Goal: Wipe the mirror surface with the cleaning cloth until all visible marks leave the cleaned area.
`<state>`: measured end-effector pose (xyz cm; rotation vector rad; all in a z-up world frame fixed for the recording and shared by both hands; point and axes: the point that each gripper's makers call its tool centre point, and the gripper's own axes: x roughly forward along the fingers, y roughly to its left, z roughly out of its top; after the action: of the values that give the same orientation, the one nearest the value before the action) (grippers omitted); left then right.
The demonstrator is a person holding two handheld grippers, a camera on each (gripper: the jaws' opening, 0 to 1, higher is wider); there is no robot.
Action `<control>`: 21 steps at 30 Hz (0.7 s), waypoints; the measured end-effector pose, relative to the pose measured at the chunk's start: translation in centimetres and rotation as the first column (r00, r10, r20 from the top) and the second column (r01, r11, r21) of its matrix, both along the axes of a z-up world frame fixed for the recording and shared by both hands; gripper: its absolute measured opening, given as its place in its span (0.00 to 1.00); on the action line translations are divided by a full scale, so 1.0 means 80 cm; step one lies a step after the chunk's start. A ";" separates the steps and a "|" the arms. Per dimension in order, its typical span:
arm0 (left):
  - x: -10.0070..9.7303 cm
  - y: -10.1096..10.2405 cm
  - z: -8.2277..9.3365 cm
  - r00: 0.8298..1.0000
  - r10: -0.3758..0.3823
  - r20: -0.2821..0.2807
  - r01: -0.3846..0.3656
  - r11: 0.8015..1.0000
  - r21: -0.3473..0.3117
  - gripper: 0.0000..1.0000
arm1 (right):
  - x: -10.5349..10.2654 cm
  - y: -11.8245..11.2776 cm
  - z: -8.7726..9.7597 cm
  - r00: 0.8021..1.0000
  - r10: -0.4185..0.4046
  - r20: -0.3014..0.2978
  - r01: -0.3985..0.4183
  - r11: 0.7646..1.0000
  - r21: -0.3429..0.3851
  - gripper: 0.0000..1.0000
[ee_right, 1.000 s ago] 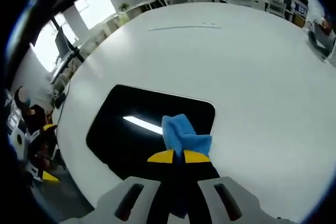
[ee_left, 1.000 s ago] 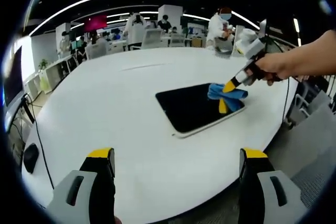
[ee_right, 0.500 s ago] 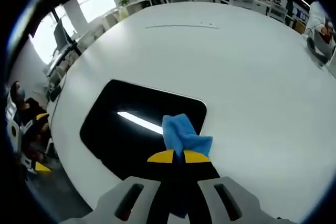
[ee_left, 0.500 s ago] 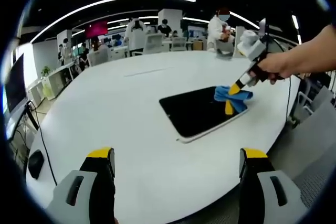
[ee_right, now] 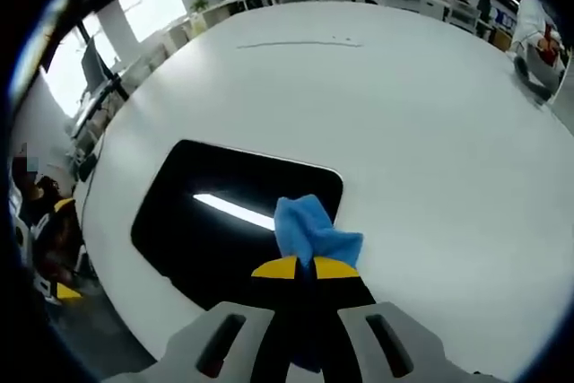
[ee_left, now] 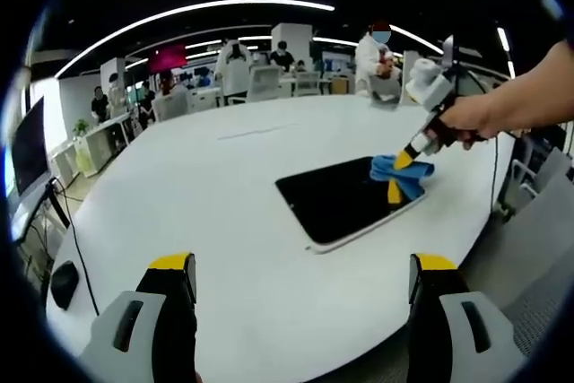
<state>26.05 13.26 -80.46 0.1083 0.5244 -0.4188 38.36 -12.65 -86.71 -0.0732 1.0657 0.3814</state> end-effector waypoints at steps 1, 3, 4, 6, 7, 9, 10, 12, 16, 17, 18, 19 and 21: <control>0.000 0.000 0.000 1.000 -0.001 0.001 0.001 1.000 0.004 0.99 | 0.000 0.000 0.000 1.000 0.002 0.000 -0.002 1.000 -0.003 0.00; 0.000 -0.001 0.001 1.000 -0.004 0.003 0.004 1.000 0.003 0.99 | -0.001 0.001 0.000 1.000 0.007 0.003 -0.007 1.000 -0.009 0.00; 0.000 -0.001 0.000 1.000 -0.005 0.001 0.005 1.000 0.002 0.99 | -0.002 0.002 0.001 1.000 0.009 0.004 -0.009 1.000 -0.012 0.00; -0.001 -0.001 0.000 1.000 -0.004 0.001 0.004 1.000 0.004 0.99 | -0.005 0.003 0.002 1.000 0.024 0.014 -0.024 0.999 -0.022 0.00; -0.001 -0.001 0.000 1.000 -0.003 0.000 0.003 1.000 0.001 0.99 | -0.006 0.003 0.003 0.999 0.031 0.019 -0.030 0.999 -0.026 0.00; -0.001 -0.002 -0.001 1.000 -0.006 -0.005 0.006 1.000 0.001 0.99 | -0.005 0.003 0.003 0.999 0.029 0.021 -0.028 0.999 -0.026 0.00; -0.001 -0.003 -0.001 1.000 -0.008 -0.006 0.008 1.000 0.002 0.99 | -0.003 0.002 0.001 0.999 0.028 0.022 -0.027 0.999 -0.025 0.00; -0.001 -0.003 -0.001 1.000 -0.007 -0.003 0.007 1.000 0.004 0.99 | -0.006 0.003 0.002 0.999 0.027 0.021 -0.027 0.999 -0.029 0.00; -0.001 -0.003 -0.001 1.000 -0.005 -0.007 0.005 1.000 0.003 0.99 | -0.015 0.005 0.002 0.999 0.035 0.012 -0.034 0.999 -0.035 0.00; -0.001 -0.003 -0.001 1.000 -0.004 -0.007 0.004 1.000 0.003 0.99 | -0.017 0.005 0.002 0.999 0.035 0.009 -0.034 0.999 -0.033 0.00; -0.001 -0.002 -0.001 1.000 -0.003 -0.006 0.003 1.000 0.003 0.99 | -0.021 0.006 0.002 0.999 0.034 0.006 -0.034 0.999 -0.031 0.00; -0.001 -0.002 -0.001 1.000 -0.003 -0.006 0.003 1.000 0.002 0.99 | -0.023 0.006 0.002 0.999 0.035 0.005 -0.035 0.999 -0.030 0.00; -0.002 -0.002 -0.002 1.000 -0.002 -0.010 0.002 1.000 0.004 0.99 | -0.028 0.006 0.002 0.999 0.037 0.009 -0.036 0.999 -0.027 0.00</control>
<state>25.89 13.12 -80.61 0.1102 0.5348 -0.4202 36.11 -12.15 -86.58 -0.1185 1.0614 0.3995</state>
